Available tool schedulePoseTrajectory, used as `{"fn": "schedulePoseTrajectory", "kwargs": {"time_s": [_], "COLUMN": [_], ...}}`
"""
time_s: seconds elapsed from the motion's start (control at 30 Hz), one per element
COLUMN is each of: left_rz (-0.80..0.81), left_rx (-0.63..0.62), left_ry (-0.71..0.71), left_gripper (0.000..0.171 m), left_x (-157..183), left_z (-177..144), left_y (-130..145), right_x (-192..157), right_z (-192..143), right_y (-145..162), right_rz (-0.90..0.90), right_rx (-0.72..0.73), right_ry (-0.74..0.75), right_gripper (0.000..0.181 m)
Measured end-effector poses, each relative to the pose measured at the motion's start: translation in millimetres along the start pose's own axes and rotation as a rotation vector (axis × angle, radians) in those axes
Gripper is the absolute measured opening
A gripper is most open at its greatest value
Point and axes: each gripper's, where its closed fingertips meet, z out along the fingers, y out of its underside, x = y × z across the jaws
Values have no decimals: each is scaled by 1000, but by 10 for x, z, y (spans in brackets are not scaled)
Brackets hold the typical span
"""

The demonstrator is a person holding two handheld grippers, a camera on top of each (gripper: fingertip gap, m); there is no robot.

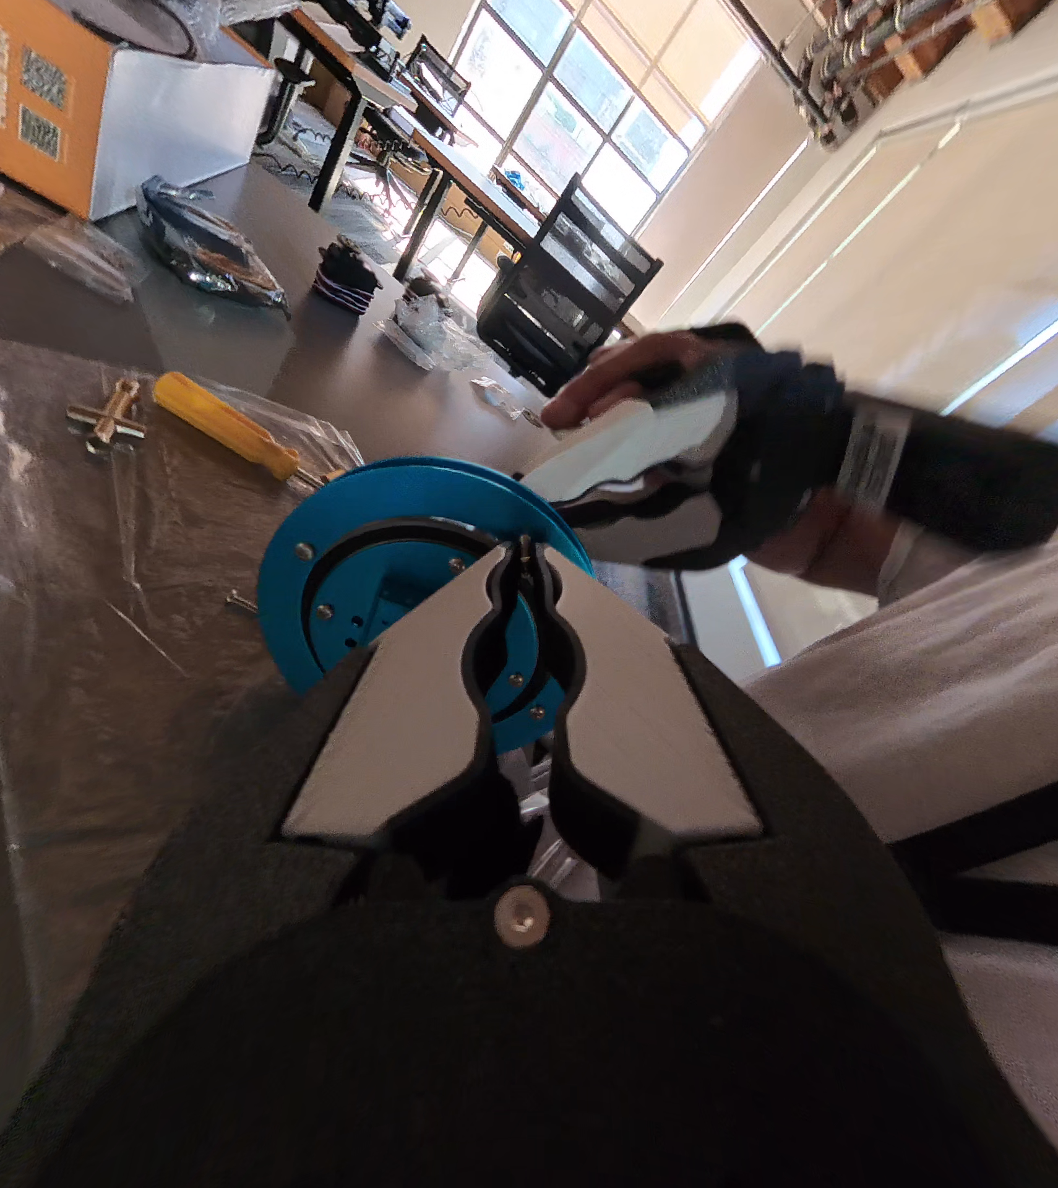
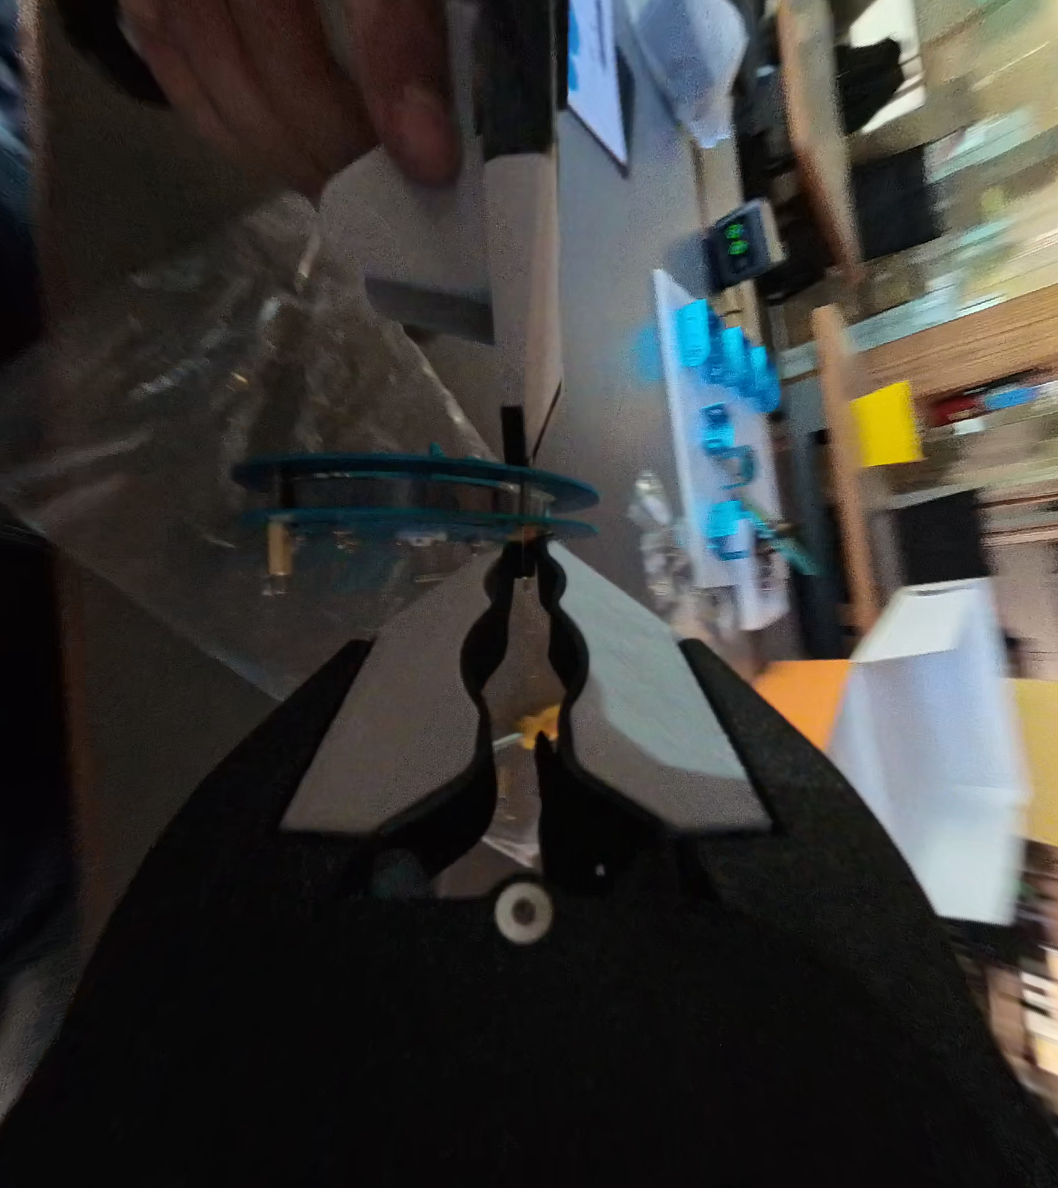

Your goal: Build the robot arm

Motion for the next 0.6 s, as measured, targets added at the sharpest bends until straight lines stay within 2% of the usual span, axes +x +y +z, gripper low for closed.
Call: {"fn": "schedulePoseTrajectory", "kwargs": {"time_s": [0.07,0.13,0.17,0.2,0.27,0.37,0.43,0.47,0.53,0.6], "left_rz": [123,239,274,293,339,367,338,314,208,32], "left_rx": [-32,-57,-67,-70,-84,-94,-86,-73,-49,-20], "left_ry": [3,4,13,18,34,23,27,14,-20,-3], "left_gripper": [2,2,2,2,2,2,1,1,2,2], "left_x": [47,81,98,102,126,140,143,111,4,-35], "left_z": [-4,-5,-4,-2,7,42,49,32,-19,-26], "left_y": [33,70,83,87,109,120,111,87,35,11], "right_x": [-119,-252,-285,-284,-233,-327,-373,-341,-162,-55], "right_z": [-88,-170,-203,-247,-266,-269,-237,-193,-37,48], "right_y": [-63,-27,-25,-85,-154,-73,-41,-31,5,46], "right_rz": [291,512,574,625,700,720,635,562,377,66], "right_rx": [57,5,-8,31,81,-11,-29,-21,-12,-64], "right_ry": [-329,-657,-776,-874,-1008,-1183,-1166,-1081,-759,-413], "right_gripper": [25,38,39,25,17,9,3,3,4,4]}}
